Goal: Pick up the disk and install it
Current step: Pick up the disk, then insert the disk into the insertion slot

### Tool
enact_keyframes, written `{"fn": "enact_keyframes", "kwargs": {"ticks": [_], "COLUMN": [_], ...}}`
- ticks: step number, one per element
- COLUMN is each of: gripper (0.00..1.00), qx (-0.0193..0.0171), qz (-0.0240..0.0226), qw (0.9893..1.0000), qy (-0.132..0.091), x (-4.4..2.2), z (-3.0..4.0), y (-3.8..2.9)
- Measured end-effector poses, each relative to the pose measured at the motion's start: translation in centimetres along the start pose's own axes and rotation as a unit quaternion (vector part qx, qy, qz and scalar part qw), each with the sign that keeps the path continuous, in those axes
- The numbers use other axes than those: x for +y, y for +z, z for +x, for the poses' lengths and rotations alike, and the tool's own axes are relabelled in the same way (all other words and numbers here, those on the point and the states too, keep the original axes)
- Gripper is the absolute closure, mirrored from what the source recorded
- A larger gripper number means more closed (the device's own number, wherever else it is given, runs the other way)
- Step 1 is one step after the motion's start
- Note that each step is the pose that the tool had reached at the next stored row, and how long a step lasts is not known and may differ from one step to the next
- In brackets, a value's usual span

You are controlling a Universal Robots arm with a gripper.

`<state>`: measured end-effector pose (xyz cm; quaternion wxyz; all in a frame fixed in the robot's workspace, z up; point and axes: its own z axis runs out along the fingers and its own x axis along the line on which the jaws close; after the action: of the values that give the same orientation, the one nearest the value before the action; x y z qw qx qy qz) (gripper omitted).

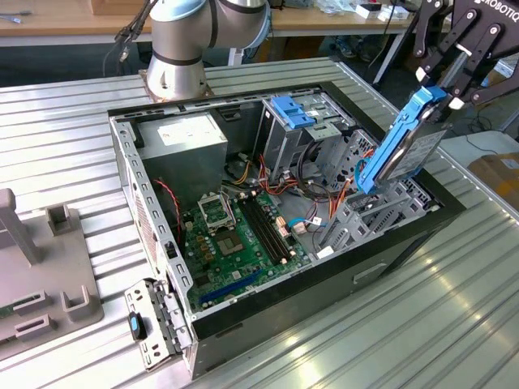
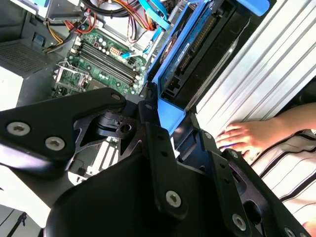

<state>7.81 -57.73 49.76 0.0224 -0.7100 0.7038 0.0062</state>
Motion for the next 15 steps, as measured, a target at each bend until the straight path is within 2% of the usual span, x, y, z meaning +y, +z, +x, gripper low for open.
{"fn": "enact_keyframes", "kwargs": {"ticks": [4, 9, 15], "gripper": [0.64, 0.64, 0.64], "qx": [0.0, -0.0001, 0.0], "qz": [0.0, 0.0, 0.0001], "qw": [1.0, 1.0, 1.0], "qy": [0.0, 0.001, 0.003], "x": [0.02, 0.14, 0.26], "z": [0.1, 0.14, 0.13], "y": [1.33, 1.89, 1.96]}}
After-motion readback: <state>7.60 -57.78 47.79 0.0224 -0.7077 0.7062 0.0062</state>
